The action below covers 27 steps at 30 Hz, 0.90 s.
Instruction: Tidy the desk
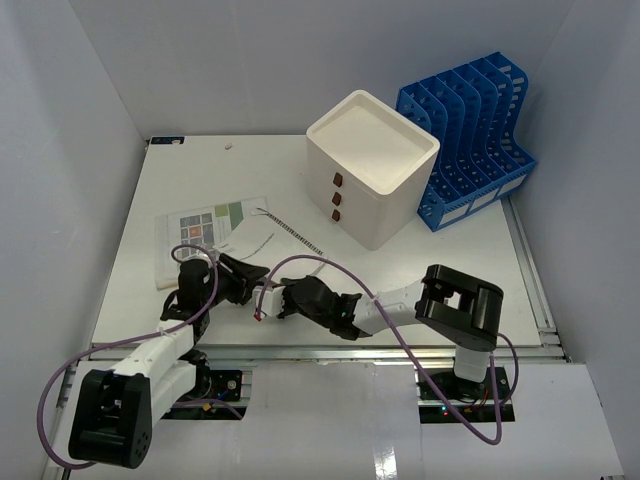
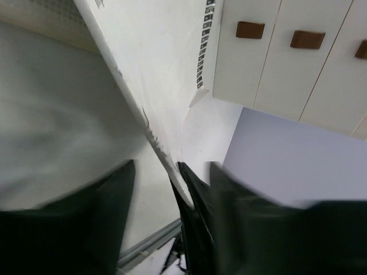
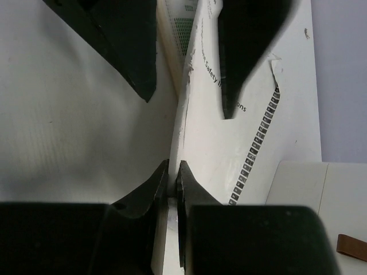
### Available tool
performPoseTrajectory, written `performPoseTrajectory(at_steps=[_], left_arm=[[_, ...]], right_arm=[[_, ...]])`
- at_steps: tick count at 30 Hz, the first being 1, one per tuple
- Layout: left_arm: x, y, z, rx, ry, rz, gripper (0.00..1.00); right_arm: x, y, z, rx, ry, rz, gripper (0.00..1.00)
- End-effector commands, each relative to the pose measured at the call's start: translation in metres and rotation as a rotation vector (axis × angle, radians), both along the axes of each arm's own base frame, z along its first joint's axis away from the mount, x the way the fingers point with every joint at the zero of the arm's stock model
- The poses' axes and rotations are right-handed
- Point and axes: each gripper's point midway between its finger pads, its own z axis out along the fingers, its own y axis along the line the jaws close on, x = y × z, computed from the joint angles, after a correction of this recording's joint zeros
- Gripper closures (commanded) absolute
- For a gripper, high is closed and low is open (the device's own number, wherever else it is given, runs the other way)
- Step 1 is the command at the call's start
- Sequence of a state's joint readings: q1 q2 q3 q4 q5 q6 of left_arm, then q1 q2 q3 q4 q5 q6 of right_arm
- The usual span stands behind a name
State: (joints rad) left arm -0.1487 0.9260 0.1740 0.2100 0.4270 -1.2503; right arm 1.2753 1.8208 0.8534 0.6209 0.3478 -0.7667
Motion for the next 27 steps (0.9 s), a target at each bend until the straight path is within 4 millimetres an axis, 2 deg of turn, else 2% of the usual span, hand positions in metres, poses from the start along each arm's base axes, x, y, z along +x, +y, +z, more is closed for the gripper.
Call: performPoseTrajectory(at_steps=[1,4,11,15,17,20,23,27], left_arm=[[0.008,0.008,0.008,0.074,-0.016,0.026,0.18],[0.011,0.013,0.005,0.1,-0.003,0.045,0.09],[0.031,0.016,-0.007,0.152,0.07,0.045,0.08],[0.048,0.014,-0.002,0.153,0.061,0.049,0.26],[0.054,0.012,0.008,0.143,0.032,0.047,0.5],[0.058,0.009,0.027,0.141,-0.05,0.023,0.78],[0.056,0.009,0.046,0.187,-0.161,-0.018,0.94],[0.045,0.0,0.076,0.247,-0.397,-0.14,1.0]], right_arm=[[-0.009,0.001,0.038,0.101,-0.007,0.053,0.92],[-0.014,-0.002,0.049,0.116,-0.008,0.073,0.92],[-0.02,-0.005,0.081,0.155,-0.023,0.102,0.92],[-0.037,-0.01,0.088,0.153,0.002,0.161,0.92],[-0.043,-0.013,0.087,0.144,0.009,0.184,0.92],[-0.049,-0.019,0.08,0.101,0.026,0.208,0.89],[-0.055,-0.024,0.076,0.042,0.038,0.245,0.6],[-0.058,-0.04,0.069,-0.13,0.038,0.332,0.11]])
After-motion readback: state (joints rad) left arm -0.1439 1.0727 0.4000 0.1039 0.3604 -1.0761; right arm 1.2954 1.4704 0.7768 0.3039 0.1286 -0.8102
